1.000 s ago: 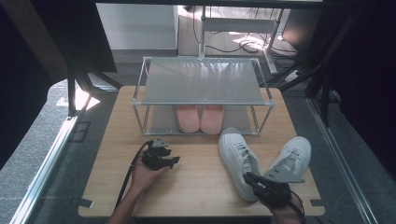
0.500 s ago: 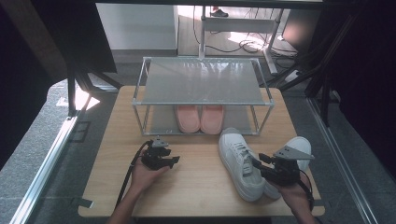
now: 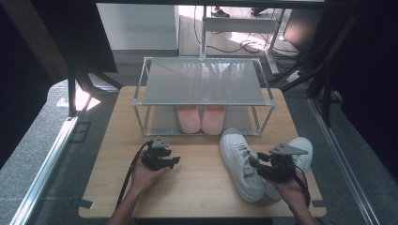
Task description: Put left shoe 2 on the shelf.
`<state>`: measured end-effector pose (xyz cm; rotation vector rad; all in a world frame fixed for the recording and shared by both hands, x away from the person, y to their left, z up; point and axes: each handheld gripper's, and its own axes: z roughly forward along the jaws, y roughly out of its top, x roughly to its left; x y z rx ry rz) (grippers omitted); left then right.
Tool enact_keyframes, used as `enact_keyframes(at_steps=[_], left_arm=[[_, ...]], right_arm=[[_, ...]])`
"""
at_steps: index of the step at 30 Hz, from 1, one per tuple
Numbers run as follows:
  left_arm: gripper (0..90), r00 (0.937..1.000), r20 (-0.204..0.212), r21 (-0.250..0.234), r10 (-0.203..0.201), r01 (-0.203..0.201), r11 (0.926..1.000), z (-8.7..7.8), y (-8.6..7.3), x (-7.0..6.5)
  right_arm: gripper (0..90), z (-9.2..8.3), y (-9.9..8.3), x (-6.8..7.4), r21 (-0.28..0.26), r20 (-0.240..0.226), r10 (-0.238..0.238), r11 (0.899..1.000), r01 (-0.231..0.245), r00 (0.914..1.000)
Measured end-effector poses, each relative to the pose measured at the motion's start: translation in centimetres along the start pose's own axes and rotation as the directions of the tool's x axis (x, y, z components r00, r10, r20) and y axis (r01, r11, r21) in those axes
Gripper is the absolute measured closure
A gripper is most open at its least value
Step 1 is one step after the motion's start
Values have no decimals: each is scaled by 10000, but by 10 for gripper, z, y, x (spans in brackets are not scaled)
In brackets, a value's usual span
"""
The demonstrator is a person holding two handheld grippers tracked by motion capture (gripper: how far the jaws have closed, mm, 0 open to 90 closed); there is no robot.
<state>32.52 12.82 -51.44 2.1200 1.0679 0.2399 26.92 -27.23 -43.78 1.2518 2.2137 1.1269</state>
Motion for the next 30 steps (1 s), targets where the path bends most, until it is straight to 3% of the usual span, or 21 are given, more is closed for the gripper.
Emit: enact_keyframes(at_steps=[19, 30], left_arm=[[493, 10000, 46, 38, 12, -12, 10000, 1, 0, -1], [493, 10000, 47, 9, 9, -9, 10000, 0, 0, 0]], right_arm=[[534, 16, 1, -6, 529, 404, 148, 9985, -169, 9991], [534, 26, 4, -4, 1234, 799, -47, 9923, -52, 9968]])
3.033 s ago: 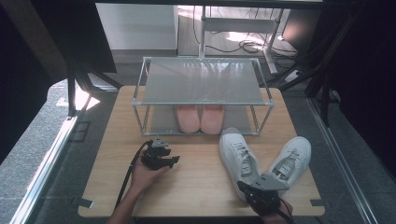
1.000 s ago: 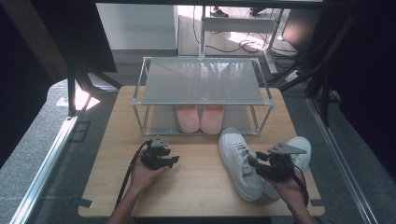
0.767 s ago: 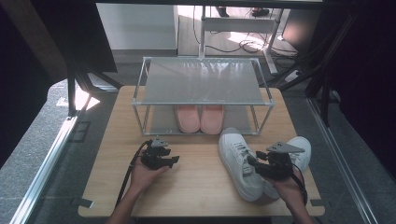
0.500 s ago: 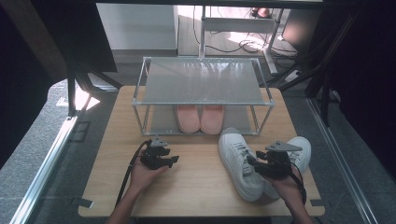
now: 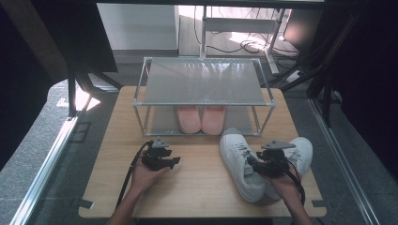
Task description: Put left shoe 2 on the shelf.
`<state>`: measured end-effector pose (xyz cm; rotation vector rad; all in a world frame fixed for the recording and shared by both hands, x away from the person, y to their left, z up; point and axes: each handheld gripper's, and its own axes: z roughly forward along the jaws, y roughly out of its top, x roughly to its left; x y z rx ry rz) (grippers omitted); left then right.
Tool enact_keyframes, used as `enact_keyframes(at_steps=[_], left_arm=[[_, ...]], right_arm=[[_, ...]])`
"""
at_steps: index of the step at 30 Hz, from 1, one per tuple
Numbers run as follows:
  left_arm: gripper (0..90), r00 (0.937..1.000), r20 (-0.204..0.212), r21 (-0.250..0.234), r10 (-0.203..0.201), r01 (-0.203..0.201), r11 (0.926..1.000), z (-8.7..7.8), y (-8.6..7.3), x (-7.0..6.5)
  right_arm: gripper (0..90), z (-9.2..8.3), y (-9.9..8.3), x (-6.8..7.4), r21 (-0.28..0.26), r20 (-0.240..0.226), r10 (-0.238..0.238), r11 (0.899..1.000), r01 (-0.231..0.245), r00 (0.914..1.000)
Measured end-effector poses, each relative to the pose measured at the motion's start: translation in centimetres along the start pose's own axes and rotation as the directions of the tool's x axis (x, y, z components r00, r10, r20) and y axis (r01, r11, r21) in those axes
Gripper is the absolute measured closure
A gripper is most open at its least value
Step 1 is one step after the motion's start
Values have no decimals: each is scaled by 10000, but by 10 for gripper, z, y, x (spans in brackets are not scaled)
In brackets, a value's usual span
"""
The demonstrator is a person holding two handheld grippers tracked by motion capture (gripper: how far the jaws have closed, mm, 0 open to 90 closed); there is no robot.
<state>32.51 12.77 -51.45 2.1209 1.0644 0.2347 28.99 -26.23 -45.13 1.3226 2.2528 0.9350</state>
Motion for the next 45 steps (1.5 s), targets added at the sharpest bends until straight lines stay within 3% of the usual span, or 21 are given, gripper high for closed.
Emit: enact_keyframes(at_steps=[15, 19, 25, 32, 45], left_arm=[[493, 10000, 18, -43, 7, -7, 10000, -1, 0, 0], [493, 10000, 17, -28, 27, -27, 10000, 0, 0, -1], [493, 10000, 9, -27, 26, -26, 10000, 0, 0, -1], [493, 10000, -1, -47, 24, -24, 10000, -1, 0, -1], [493, 10000, -11, -41, 28, -28, 10000, 0, 0, 0]], right_arm=[[573, 11, 5, -1, 1123, 48, 7, 9937, -12, 10000], [587, 14, 6, -1, 1528, 7, 175, 9881, -174, 9998], [656, 18, 7, 0, 2007, 218, 58, 9796, -101, 9997], [768, 18, 7, 2, 1963, 692, -228, 9805, 88, 9973], [815, 11, 3, -1, 1188, 359, 157, 9927, -198, 9992]])
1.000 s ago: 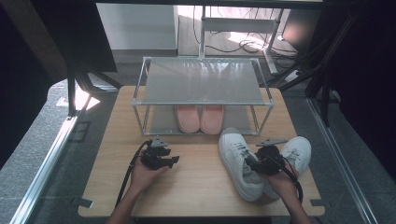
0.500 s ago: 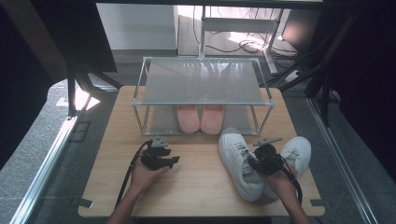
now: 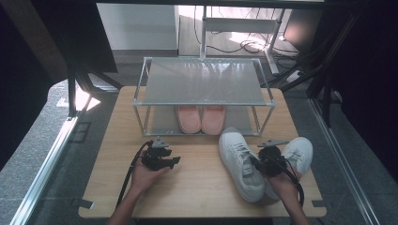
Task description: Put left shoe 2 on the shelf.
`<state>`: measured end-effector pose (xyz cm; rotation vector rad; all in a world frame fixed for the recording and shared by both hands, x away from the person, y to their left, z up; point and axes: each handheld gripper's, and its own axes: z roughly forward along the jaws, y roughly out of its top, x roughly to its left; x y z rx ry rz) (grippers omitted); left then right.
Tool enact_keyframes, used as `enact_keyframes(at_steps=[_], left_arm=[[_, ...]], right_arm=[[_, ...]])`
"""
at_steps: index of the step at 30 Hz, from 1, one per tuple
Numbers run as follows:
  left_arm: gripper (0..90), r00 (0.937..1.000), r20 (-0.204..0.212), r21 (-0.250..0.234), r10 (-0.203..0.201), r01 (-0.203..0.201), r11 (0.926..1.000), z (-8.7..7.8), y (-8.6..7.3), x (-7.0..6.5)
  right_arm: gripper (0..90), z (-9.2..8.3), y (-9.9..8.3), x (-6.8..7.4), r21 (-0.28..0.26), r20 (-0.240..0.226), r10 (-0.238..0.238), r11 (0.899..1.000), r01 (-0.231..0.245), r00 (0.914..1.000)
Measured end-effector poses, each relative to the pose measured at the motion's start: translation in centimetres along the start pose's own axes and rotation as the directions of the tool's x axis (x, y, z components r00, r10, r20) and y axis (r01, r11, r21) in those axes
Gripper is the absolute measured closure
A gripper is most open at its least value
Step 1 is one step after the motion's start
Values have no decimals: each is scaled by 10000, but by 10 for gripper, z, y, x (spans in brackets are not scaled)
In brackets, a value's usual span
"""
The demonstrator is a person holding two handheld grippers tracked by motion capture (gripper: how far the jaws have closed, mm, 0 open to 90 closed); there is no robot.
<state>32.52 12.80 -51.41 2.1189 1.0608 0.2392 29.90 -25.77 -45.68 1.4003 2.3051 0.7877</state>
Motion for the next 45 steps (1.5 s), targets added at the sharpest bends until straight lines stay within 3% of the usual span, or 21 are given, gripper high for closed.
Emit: enact_keyframes(at_steps=[1, 6, 16, 31, 45], left_arm=[[493, 10000, -6, 22, -20, 20, 10000, 0, 0, 0], [493, 10000, -9, 37, -21, 21, 10000, 1, 0, 0], [493, 10000, -13, 1, -30, 30, 10000, 0, 0, -1], [493, 10000, -21, 11, 47, -47, 10000, -1, 0, 0], [493, 10000, -32, -42, 9, -9, 10000, -1, 0, 0]], right_arm=[[816, -2, 0, -1, -120, -213, 152, 9998, -155, 9997], [825, -5, -4, 1, -525, -200, 200, 9984, -211, 9996], [830, -24, -2, 10, -1487, -683, 36, 9888, -138, 9977], [831, -47, 1, 18, -2290, -1006, -301, 9734, 63, 9945], [831, -60, 6, 26, -2841, -1568, -602, 9587, 134, 9858]])
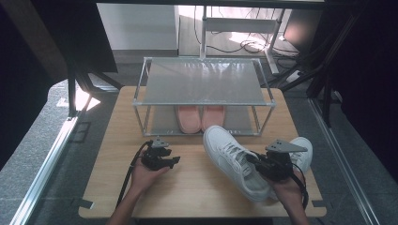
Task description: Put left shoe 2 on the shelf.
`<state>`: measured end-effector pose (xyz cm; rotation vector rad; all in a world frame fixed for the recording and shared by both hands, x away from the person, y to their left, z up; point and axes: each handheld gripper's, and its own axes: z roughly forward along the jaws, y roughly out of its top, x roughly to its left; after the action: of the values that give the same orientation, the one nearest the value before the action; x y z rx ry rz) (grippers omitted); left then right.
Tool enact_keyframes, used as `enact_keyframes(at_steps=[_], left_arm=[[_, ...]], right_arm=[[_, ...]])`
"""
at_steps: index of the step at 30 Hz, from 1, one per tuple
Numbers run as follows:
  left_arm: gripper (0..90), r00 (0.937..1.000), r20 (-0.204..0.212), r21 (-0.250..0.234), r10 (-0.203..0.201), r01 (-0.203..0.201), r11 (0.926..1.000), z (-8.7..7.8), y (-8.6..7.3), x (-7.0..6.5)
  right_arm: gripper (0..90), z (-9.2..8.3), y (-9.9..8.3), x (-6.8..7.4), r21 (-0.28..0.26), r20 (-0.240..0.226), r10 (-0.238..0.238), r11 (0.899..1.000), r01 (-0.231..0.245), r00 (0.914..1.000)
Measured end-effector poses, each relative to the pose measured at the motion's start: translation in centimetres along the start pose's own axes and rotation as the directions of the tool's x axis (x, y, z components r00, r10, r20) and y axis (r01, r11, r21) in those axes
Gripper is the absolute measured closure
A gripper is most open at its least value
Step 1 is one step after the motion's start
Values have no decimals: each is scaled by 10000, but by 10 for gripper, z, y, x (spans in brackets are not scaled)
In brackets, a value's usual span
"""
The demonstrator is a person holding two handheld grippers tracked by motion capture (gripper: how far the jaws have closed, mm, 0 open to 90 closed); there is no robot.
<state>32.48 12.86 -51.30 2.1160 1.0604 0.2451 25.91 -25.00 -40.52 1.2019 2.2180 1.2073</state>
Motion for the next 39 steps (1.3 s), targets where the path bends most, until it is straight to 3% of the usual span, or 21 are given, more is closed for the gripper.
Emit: enact_keyframes(at_steps=[22, 39], left_arm=[[493, 10000, 11, -17, -42, 42, 10000, 0, 0, 0], [493, 10000, 14, -7, -50, 50, 10000, 1, 0, 1]], right_arm=[[831, -9, 22, 5, -957, -545, -78, 9954, 26, 9985], [831, -16, 52, 9, -1541, -957, -304, 9879, 154, 9949]])
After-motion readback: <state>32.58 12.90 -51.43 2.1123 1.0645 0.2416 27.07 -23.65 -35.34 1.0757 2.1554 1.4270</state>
